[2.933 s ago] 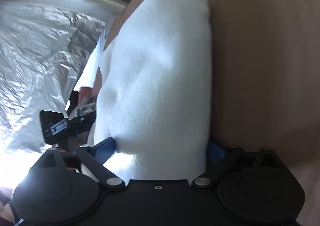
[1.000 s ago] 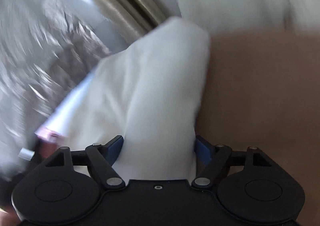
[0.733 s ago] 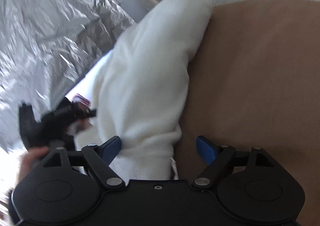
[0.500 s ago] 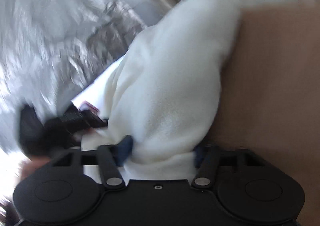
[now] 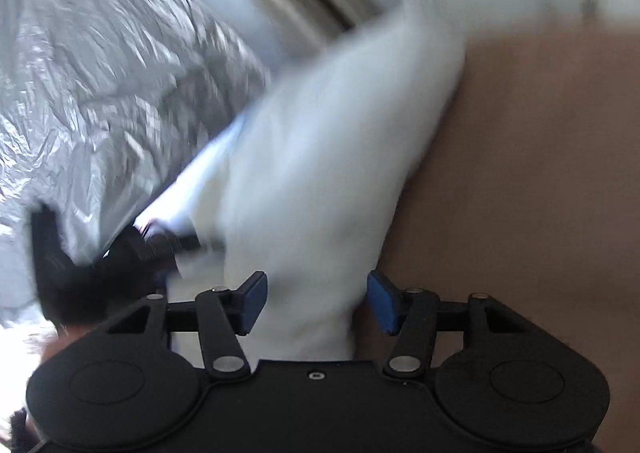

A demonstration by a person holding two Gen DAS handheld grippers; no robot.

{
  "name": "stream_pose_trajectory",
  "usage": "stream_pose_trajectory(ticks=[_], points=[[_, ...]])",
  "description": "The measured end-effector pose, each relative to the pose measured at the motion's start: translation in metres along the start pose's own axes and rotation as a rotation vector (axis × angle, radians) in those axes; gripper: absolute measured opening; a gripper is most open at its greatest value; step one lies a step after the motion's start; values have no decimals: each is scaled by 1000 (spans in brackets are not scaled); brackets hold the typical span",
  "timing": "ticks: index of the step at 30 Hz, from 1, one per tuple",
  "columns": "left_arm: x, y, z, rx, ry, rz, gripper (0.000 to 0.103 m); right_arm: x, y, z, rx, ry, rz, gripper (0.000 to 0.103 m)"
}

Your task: Fold clothes

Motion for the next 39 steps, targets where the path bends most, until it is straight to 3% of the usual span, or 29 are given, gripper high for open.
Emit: stream_pose_trajectory(ticks=[1,2,7,10,12,13,15,16,17,18,19,20,22,24,26,27,29,31,35,36,39], points=[[0,7,0,-97,22,-8,83,-3,2,11,-29,-36,-13,80],[-1,12,-1,-168,37,-16,83,-5,3,22,-51,-66,-23,83],[0,9,-1,-134,34,-23,91,27,-28,85,111,-44,7,89],[-2,8,-6,-150,39,-50,90,36,-63,98,162,-41,-116,89],[-5,2,-12,-125,22,-60,82,52,-71,95,72,-12,-155,99],[-7,-5,-15,-77,-2,-63,69,64,-76,92,77,-8,-102,103],[-13,-18,-20,-7,-57,-62,59,81,-84,92,126,-36,-5,102],[-18,-22,-19,8,-89,-63,53,87,-88,93,164,-63,41,88],[-20,-23,-14,17,-123,-68,49,92,-90,96,183,-91,76,80],[-23,-24,-11,28,-158,-68,41,91,-79,99,101,-128,64,61],[-27,-27,-10,51,-194,-55,30,85,-63,102,-5,-172,57,57],[-29,-32,-11,80,-223,-46,30,75,-53,105,-49,-225,67,55],[-32,-43,-13,139,-280,-28,29,56,-35,110,-134,-327,77,53],[-28,-52,-15,178,-291,-30,33,53,-48,112,-161,-380,-18,57],[-22,-56,-17,189,-272,-49,40,74,-78,118,-61,-310,-147,64],[-22,-57,-18,192,-269,-53,42,74,-89,117,11,-291,-141,70],[-18,-55,-14,189,-260,-27,47,72,-109,115,139,-258,-135,72],[-13,-52,-8,140,-261,-21,47,51,-96,117,113,-284,-212,74],[-34,-45,-4,42,-364,-17,46,3,-43,120,-125,-410,-366,78],[-38,-44,-2,16,-386,-24,46,4,-22,118,-242,-395,-321,78],[-22,-43,11,-77,-349,-126,46,14,36,108,-568,-318,-214,76]])
Point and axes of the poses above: each gripper's, at about its wrist camera, not at the fingertips, and x roughly the way its jaws point, y to its left, z to its top, the point moved 5 cm from there along x, roughly the way its jaws point, and after that the axes turned 1 degree about -y, right-handed, at the moved point
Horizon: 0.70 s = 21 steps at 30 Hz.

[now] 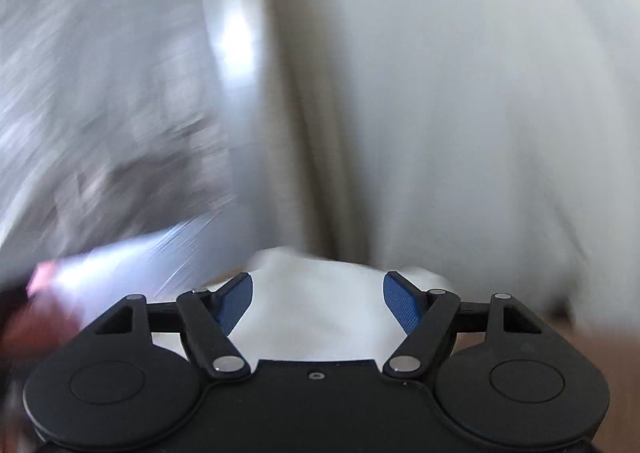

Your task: Fold clothes

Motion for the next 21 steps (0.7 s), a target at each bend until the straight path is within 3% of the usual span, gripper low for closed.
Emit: stream_pose_trajectory(ticks=[2,6,8,11,16,18,20,21], points=[[11,-2,-5,-17,56,3,46,15,26,-5,-101,49,19,77],[19,17,-8,-26,83,109,49,57,56,-48,-152,280,153,73],[21,30,-6,-45,77,145,62,42,70,-67,-256,271,146,75],[24,36,-9,-97,105,110,62,5,88,-83,-363,270,154,75],[18,26,-8,-41,112,135,62,-63,98,-123,-351,262,231,75],[11,22,-5,-23,123,127,60,-78,95,-127,-282,228,196,75],[2,15,-3,3,149,123,61,-88,87,-128,-155,251,224,76],[-4,12,-1,16,154,119,61,-94,83,-126,-122,259,196,75]])
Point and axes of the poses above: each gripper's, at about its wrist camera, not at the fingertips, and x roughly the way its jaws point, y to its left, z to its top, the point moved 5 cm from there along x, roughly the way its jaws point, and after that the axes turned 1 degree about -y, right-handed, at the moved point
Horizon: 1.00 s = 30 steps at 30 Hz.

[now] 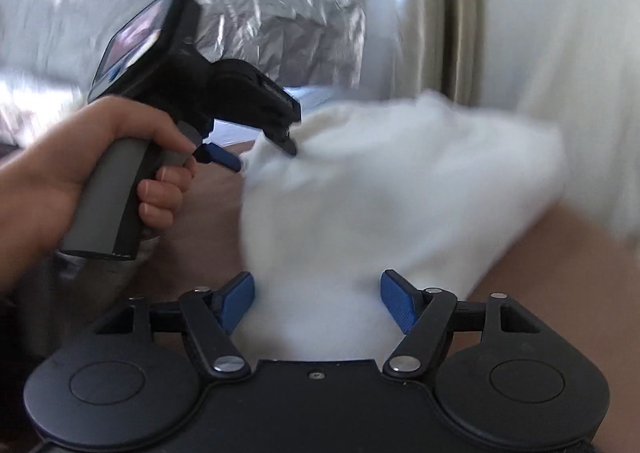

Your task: Fold clothes

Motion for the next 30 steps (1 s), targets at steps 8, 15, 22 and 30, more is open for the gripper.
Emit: stream_pose_trajectory(ticks=[8,15,22,30], points=[[-70,-31,9,102,-114,-66,73,-77,1,33,177,-108,-115,82],[-109,-49,-1,159,2,-175,86,-112,8,60,161,-94,-268,83],[-147,-45,-22,241,8,-173,91,-156,8,70,195,-130,-296,86],[-175,-56,-39,353,15,-134,93,-182,17,54,163,-70,-337,89]])
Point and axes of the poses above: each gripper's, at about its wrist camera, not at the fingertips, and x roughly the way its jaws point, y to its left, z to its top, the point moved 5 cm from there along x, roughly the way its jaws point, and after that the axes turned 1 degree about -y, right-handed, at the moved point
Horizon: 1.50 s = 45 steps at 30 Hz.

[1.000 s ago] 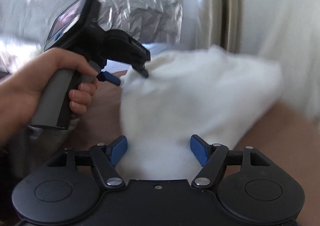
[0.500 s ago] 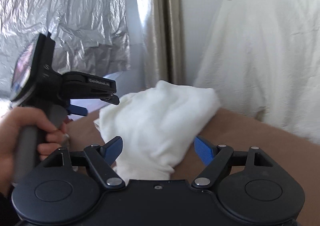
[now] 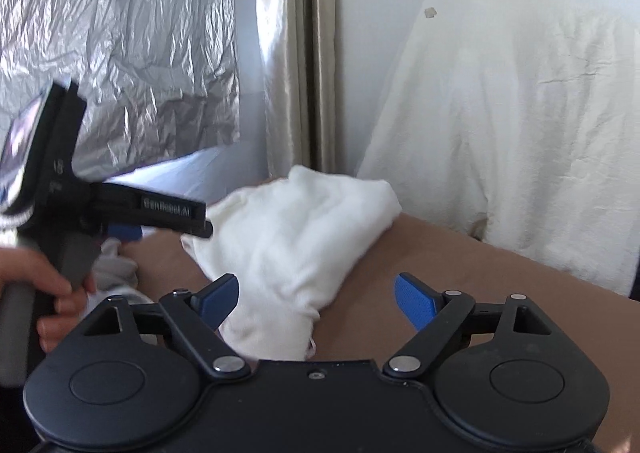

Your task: Fold clothes

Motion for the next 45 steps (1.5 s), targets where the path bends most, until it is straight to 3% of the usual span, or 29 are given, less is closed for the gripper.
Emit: stream_pose_trajectory(ticks=[6,10,12,16,21,24,30,33,36,42,45], points=[[-6,-12,-26,19,62,-1,95,-27,-10,-12,39,29,16,89],[-28,-12,-46,-61,14,26,97,-32,-23,-17,92,32,-7,89],[-34,-17,-60,-42,30,-5,98,-32,-30,-22,123,39,-23,89],[-41,-26,-88,4,54,21,98,-36,-44,-33,172,70,-30,89],[-51,-36,-112,-45,81,-62,98,-50,-61,-46,186,80,-46,89],[-55,-46,-127,-25,94,-50,98,-57,-71,-50,193,68,-74,89],[-60,-67,-137,148,61,41,98,-62,-95,-67,268,18,-106,93],[-57,-67,-137,171,44,105,98,-55,-104,-79,304,15,-147,94],[-49,-64,-134,195,38,162,98,-45,-104,-84,292,48,-133,94],[-35,-62,-139,181,109,125,98,-32,-98,-88,284,46,-117,94],[-29,-64,-141,171,132,83,103,-27,-94,-94,295,53,-109,94]])
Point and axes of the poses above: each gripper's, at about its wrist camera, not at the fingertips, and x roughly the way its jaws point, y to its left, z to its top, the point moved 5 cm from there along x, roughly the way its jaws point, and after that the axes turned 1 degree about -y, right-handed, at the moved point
